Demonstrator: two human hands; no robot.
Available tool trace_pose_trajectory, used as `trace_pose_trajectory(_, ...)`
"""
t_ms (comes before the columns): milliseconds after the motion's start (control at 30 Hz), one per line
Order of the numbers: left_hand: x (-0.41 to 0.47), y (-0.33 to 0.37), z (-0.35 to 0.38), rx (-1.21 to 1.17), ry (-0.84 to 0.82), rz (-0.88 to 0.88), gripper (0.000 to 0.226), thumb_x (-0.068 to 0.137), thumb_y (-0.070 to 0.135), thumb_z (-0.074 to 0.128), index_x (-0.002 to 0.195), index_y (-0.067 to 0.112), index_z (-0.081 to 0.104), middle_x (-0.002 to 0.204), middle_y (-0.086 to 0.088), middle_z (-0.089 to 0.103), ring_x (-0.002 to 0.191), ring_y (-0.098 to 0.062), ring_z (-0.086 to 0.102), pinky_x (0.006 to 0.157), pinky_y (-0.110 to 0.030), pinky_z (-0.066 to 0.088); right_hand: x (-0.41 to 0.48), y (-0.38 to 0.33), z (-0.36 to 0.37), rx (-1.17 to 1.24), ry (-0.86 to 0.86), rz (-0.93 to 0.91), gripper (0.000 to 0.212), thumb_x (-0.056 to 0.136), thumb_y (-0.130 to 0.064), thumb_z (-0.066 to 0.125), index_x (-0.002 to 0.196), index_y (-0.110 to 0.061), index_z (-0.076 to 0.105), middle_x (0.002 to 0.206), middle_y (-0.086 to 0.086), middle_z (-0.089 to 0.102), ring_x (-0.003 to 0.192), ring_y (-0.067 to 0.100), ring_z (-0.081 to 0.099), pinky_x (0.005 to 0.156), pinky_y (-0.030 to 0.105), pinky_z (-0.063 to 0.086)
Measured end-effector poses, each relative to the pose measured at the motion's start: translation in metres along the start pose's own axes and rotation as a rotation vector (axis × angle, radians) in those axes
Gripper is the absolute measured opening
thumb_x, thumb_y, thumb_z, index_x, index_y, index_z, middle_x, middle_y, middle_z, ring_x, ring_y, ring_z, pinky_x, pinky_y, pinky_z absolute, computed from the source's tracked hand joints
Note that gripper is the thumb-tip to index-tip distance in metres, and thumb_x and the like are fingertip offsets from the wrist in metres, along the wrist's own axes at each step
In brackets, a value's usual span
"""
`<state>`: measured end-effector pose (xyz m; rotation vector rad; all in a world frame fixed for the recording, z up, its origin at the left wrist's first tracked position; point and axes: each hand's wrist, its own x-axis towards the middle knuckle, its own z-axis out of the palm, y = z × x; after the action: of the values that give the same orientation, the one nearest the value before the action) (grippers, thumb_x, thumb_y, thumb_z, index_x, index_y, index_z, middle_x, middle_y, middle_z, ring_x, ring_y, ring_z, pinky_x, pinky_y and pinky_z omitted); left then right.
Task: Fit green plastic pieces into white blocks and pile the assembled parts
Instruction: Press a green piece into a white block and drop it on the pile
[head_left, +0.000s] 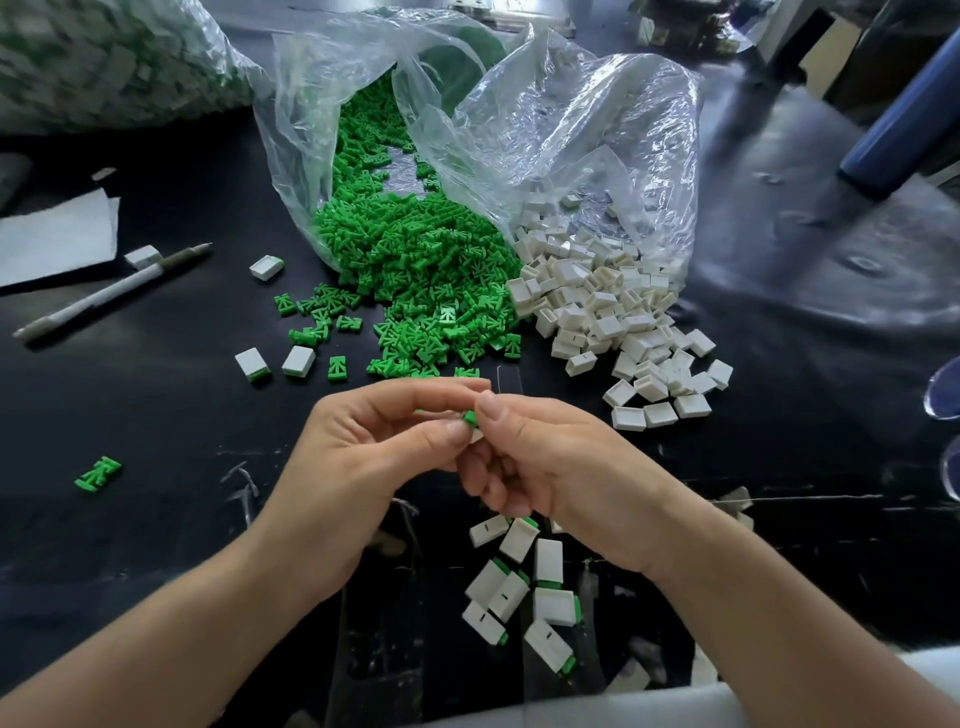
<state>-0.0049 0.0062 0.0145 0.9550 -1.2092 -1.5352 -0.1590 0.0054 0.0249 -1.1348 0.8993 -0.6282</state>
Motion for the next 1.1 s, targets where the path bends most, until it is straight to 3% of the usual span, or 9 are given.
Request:
trace_pose_trajectory(133,-0.0014,0.0006,0.0008,0.018,-0.004,0.016,0.022,0.068,0.008,0.062,0.086,0.005,0.073,0.095,-0.012,0.072,0.071,-0.029,0.067,0.063,-0.025,0.055,-0.0018,-0.0024,0.0007,-0.112,0.021,0.010,0.039,0.077,-0.051,0.039,0.078,-0.014,0.052,0.065,-0.005,0.054,0.055,0.004,0.045,0.053,0.017,0.034)
trace_pose_trajectory(300,-0.0014,0.0004,-0.0014,0.036,-0.027,-0.007,0.024,0.069,0.010,0.062,0.090,0.010,0.075,0.098,-0.008,0.072,0.082,-0.018,0.070,0.069,-0.021,0.053,-0.0022,-0.0009,0.0008,-0.224,0.073,-0.050,0.033,0.074,-0.049,0.039,0.079,-0.020,0.053,0.065,-0.008,0.054,0.056,0.002,0.046,0.055,0.012,0.037)
trace_pose_trajectory(433,-0.0005,0.0000,-0.0034,0.047,-0.063,-0.010,0.026,0.063,0.018,0.071,0.088,0.017,0.076,0.107,-0.001,0.071,0.098,-0.017,0.067,0.081,-0.023,0.053,-0.0021,0.0006,-0.0009,-0.226,0.071,-0.068,0.030,0.072,-0.050,0.042,0.080,-0.023,0.054,0.064,-0.010,0.054,0.055,0.000,0.046,0.055,0.012,0.037)
trace_pose_trajectory(533,-0.0010,0.0002,-0.0037,0.020,-0.084,-0.009,0.028,0.063,0.028,0.067,0.087,0.020,0.076,0.110,0.000,0.070,0.104,-0.016,0.065,0.089,-0.023,0.050,-0.0022,0.0013,-0.0013,-0.196,0.071,-0.074,0.032,0.071,-0.050,0.044,0.081,-0.022,0.055,0.064,-0.011,0.055,0.055,0.000,0.047,0.055,0.011,0.038)
trace_pose_trajectory(833,-0.0006,0.0000,-0.0035,0.013,-0.084,-0.020,0.027,0.068,0.015,0.067,0.094,0.015,0.074,0.107,-0.005,0.071,0.097,-0.017,0.067,0.085,-0.027,0.052,-0.0023,-0.0019,-0.0010,-0.070,0.025,-0.086,0.035,0.075,-0.042,0.045,0.080,-0.008,0.054,0.063,-0.007,0.057,0.056,0.004,0.049,0.053,0.017,0.036)
trace_pose_trajectory(1100,-0.0010,-0.0004,-0.0046,0.037,-0.112,0.024,0.028,0.068,0.023,0.068,0.094,0.015,0.074,0.109,-0.003,0.070,0.106,-0.019,0.064,0.087,-0.026,0.051,-0.0028,-0.0031,-0.0011,-0.063,0.024,-0.072,0.034,0.086,-0.044,0.050,0.077,-0.012,0.054,0.063,-0.008,0.058,0.056,0.004,0.049,0.052,0.015,0.036)
